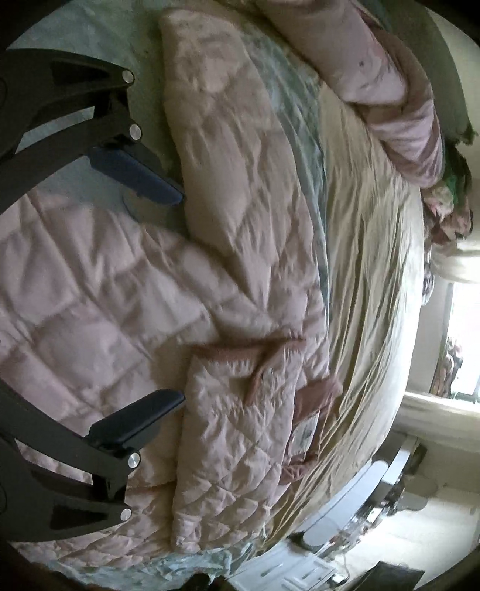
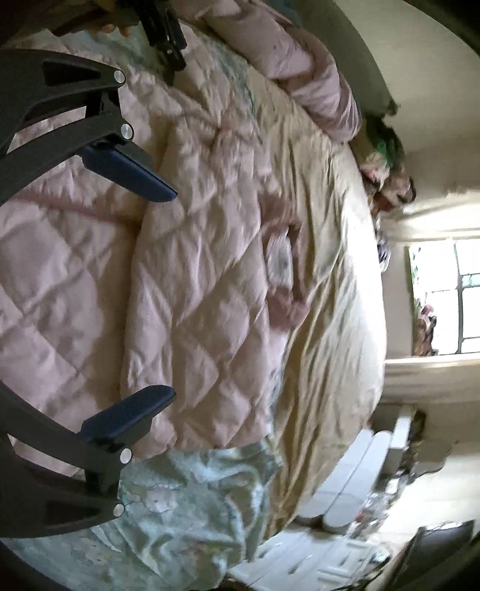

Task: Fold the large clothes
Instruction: 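Move the left gripper to the other coat sleeve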

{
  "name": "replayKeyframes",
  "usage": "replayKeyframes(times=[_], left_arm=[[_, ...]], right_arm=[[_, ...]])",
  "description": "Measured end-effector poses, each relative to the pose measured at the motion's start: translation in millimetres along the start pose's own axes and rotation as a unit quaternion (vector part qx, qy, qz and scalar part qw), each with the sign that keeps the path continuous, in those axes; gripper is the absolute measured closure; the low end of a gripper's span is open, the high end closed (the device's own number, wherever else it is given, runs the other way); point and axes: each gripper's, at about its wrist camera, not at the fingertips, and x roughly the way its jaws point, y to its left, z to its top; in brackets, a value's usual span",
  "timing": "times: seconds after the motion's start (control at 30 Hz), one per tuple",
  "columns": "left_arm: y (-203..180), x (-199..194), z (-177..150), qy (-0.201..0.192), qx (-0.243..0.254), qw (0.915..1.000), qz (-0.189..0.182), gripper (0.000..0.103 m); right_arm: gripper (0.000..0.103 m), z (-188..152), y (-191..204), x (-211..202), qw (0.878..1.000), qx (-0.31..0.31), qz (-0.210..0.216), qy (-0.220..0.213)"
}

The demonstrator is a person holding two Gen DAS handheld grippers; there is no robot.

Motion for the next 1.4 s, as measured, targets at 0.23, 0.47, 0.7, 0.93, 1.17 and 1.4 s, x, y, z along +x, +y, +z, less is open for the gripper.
replayKeyframes(times=[0.23, 0.47, 0.7, 0.93, 1.17, 1.4], left_arm=[[29, -32, -8, -0.023, -0.004, 0.9995, 0.019, 0.009], [63, -52, -10, -0.042, -0.014, 0.9984, 0.035, 0.009], [102, -62, -16, -0.052, -0.033, 0.9966, 0.054, 0.009], [136, -60, -25, -0.049, -0.05, 0.9948, 0.074, 0.009], [167, -49, -35, -0.038, -0.075, 0.9924, 0.09, 0.009], [191, -41, -42, -0.029, -0.087, 0.9904, 0.103, 0.009]], right_arm=[[0.004, 14, 51, -24, 0.998, -0.036, 0.019, -0.04], [0.004, 22, 107, -25, 0.996, -0.064, 0.047, -0.049], [0.004, 25, 155, -16, 0.993, -0.079, 0.081, -0.045], [0.004, 24, 202, -2, 0.988, -0.105, 0.103, -0.037], [0.004, 20, 241, 11, 0.983, -0.136, 0.116, -0.03], [0.004, 11, 280, 28, 0.977, -0.162, 0.135, -0.018]])
